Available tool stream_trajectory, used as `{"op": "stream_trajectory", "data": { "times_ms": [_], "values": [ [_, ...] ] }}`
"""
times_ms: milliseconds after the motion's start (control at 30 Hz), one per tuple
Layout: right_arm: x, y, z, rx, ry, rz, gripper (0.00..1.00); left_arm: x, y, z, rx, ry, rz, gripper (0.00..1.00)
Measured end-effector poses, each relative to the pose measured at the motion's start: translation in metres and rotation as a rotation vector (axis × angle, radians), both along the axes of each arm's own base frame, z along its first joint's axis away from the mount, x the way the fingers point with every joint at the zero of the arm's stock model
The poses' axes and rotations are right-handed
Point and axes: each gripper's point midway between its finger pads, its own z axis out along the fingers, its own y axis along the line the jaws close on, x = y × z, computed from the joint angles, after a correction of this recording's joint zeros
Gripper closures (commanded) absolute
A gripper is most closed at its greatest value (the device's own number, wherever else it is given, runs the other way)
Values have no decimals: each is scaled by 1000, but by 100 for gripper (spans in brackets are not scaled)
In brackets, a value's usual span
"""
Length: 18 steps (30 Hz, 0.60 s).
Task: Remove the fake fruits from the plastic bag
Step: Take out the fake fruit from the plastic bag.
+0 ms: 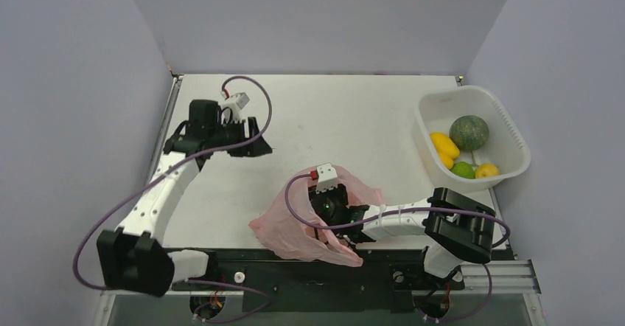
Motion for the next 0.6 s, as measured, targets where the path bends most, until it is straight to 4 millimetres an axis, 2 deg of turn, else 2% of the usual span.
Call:
{"op": "stream_trajectory", "data": {
  "times_ms": [133, 233, 333, 433, 500, 600],
  "values": [
    [-1, 5, 6, 46, 19, 18, 95, -80, 7, -18, -42, -17, -11, 36],
    [2, 7, 10, 83, 32, 24, 95, -120, 6, -18, -105, -68, -42, 31],
    [5, 7, 9, 108, 53, 24, 95, -141, -5, -6, -175, -137, -104, 28],
    [6, 7, 8, 119, 70, 22, 95, -155, -24, 3, -217, -177, -198, 27],
    [6, 6, 6, 119, 79, 18, 95, -166, -41, 2, -217, -176, -277, 27],
    [5, 5, 4, 111, 93, 18, 95, -185, -68, -11, -184, -156, -409, 27]
  ]
}}
